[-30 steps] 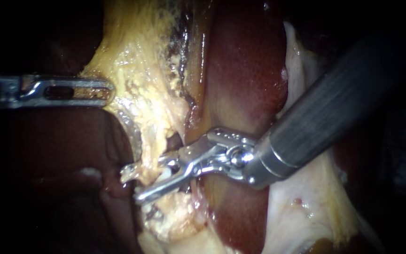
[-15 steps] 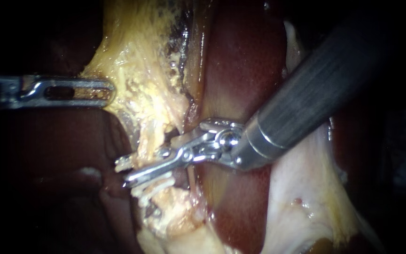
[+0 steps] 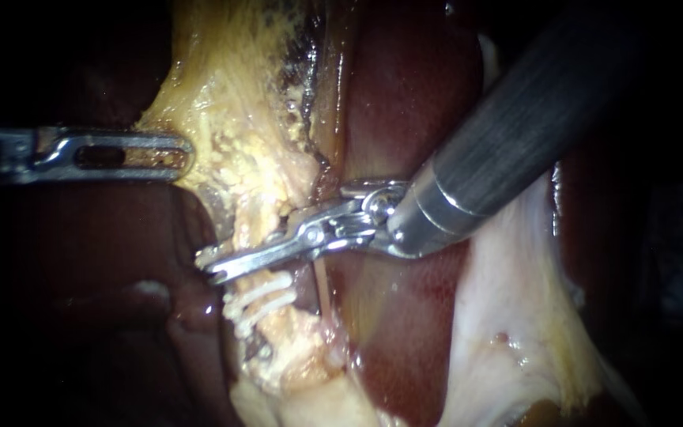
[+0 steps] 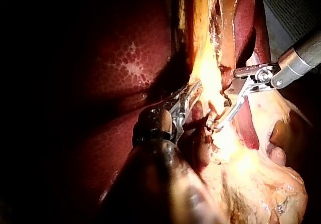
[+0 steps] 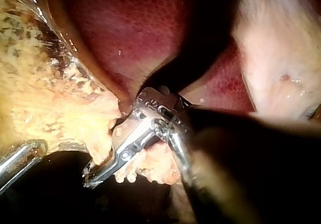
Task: Clipping third clip left tube
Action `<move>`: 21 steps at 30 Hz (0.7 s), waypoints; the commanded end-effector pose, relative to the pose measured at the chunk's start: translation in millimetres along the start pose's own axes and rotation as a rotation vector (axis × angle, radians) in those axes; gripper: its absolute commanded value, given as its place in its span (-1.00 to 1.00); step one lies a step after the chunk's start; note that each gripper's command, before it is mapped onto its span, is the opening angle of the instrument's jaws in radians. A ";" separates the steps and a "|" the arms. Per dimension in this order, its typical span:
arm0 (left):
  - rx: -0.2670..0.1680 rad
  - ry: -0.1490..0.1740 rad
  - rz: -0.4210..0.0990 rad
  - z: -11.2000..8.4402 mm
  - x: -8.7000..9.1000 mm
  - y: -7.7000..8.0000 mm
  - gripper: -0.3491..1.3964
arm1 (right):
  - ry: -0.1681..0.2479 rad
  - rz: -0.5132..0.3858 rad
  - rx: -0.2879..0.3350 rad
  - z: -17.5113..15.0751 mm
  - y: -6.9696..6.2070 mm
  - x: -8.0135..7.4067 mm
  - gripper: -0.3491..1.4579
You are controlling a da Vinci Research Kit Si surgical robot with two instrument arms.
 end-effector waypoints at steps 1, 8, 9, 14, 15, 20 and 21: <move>0.000 0.000 0.000 0.0 0.0 0.0 -1.00 | 0.000 0.007 -0.003 -0.3 0.2 0.0 -1.00; 0.000 0.000 0.000 -0.1 0.0 -0.1 -1.00 | -0.021 0.016 -0.009 -2.8 1.0 -0.1 -1.00; 0.000 0.000 0.000 -0.1 0.0 -0.1 -1.00 | -0.021 0.016 -0.010 -2.9 1.0 -0.1 -1.00; 0.000 0.000 0.000 -0.1 0.0 -0.1 -1.00 | -0.028 0.015 -0.004 -2.6 0.8 -0.2 -1.00; 0.000 0.000 0.000 -0.1 0.0 -0.1 -1.00 | -0.030 0.021 -0.003 -2.5 0.7 -0.2 -1.00; 0.000 0.000 0.000 -0.1 0.0 -0.1 -1.00 | -0.035 0.021 0.002 -2.2 0.4 -0.3 -1.00; 0.000 0.000 0.000 -0.1 0.0 -0.1 -1.00 | -0.035 0.021 0.002 -2.2 0.4 -0.3 -1.00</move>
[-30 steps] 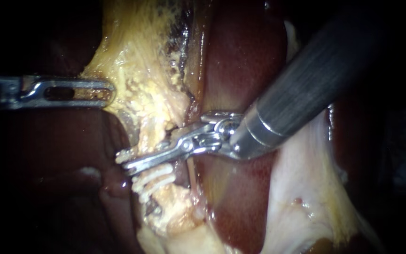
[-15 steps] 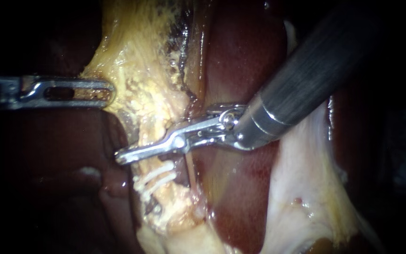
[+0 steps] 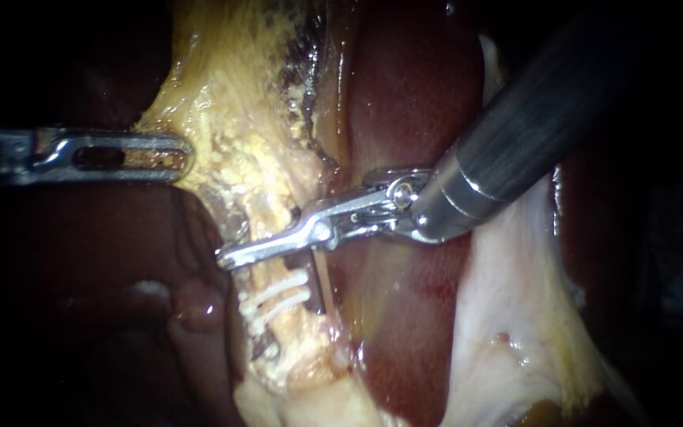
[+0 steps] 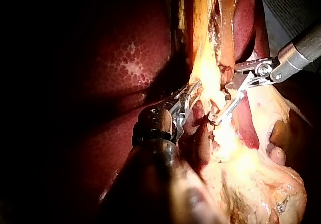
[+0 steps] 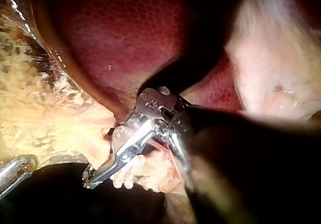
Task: Clipping third clip left tube
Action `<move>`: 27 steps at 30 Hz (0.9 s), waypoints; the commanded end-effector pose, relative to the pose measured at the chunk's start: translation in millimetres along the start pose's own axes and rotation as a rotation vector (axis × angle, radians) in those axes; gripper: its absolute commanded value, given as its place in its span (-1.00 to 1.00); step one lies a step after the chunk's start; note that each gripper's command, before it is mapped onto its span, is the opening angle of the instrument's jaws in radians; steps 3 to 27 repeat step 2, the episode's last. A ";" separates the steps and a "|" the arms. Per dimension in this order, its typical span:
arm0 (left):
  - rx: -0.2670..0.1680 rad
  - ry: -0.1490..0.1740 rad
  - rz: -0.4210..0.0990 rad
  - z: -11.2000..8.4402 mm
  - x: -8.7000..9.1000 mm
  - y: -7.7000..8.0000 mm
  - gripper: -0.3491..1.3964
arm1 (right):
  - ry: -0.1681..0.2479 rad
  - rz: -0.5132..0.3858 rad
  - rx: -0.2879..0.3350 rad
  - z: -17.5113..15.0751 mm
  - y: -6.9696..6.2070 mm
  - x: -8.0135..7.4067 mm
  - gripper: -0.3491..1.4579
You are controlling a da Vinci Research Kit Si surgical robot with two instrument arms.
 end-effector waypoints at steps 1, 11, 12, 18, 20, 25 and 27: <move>0.000 0.000 0.000 0.0 0.0 0.0 -1.00 | 0.000 0.000 -0.001 0.0 0.0 0.0 -1.00; 0.000 0.000 0.000 0.0 0.0 0.0 -1.00 | 0.000 0.000 -0.001 -0.1 0.1 0.0 -1.00; 0.000 0.000 0.000 0.0 0.0 0.0 -1.00 | 0.000 0.000 -0.001 -0.1 0.1 0.0 -1.00; 0.000 0.000 0.000 0.0 0.0 0.0 -1.00 | 0.000 0.000 -0.001 -0.1 0.1 0.0 -1.00; 0.000 0.000 0.000 0.0 0.0 0.0 -1.00 | 0.000 0.000 -0.001 -0.1 0.1 0.0 -1.00; 0.000 0.000 0.000 0.0 0.0 0.0 -1.00 | 0.000 0.000 -0.001 -0.1 0.1 0.0 -1.00; 0.000 0.000 0.000 0.0 0.0 0.0 -1.00 | 0.000 0.000 -0.001 -0.1 0.1 0.0 -1.00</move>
